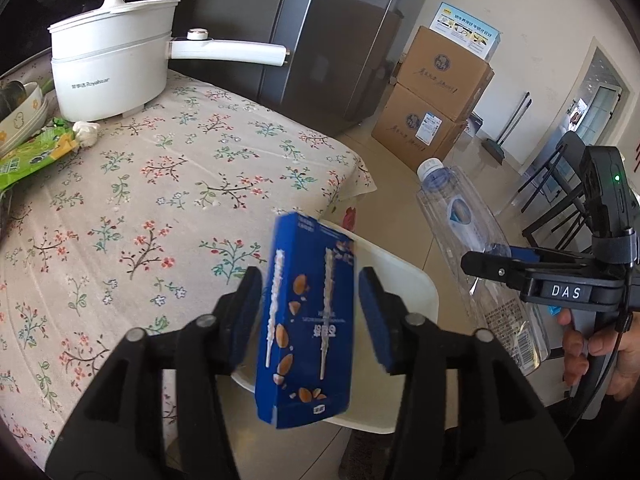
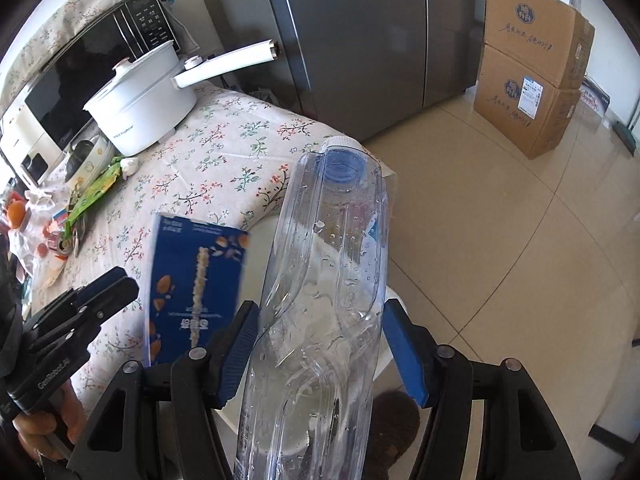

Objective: Collect trash
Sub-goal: 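Carry the box and bottle over the white bin and release both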

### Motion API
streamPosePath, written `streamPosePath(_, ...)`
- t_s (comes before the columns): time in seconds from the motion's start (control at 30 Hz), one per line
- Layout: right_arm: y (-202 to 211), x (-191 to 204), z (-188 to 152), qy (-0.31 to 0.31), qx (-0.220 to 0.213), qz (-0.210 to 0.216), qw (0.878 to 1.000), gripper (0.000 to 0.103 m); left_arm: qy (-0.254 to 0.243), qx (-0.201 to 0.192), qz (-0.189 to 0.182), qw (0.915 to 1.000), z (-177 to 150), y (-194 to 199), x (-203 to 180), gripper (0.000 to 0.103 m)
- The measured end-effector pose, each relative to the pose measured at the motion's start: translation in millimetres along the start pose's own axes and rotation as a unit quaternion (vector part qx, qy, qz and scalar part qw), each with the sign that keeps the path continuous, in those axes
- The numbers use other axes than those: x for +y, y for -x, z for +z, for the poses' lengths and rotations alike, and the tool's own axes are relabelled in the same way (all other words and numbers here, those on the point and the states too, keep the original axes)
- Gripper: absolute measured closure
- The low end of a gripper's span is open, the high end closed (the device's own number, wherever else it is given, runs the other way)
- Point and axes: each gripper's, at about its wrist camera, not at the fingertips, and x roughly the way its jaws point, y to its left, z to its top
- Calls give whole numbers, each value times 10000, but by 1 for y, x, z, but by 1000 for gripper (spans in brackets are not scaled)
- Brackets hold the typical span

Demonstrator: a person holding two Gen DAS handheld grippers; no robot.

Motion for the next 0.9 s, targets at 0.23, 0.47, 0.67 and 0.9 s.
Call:
streamPosePath(0.23,0,9,0,75,-60,-4,10000,38,120,106,541,9984,-3,22,23,22)
streamPosePath(0.47,-10,28,5,234,-134,-16,9996,38,131,213,903,9956,-9,44,45,19)
streamPosePath(0.67,-23,45,7,396,-109,-101,9991,37,203,216,1061,9939,-11,63,64,18)
streamPosePath(0.9,-48,53,10,424,154,-8,9990,26,373,185,1144,9926,-14,77,85,18)
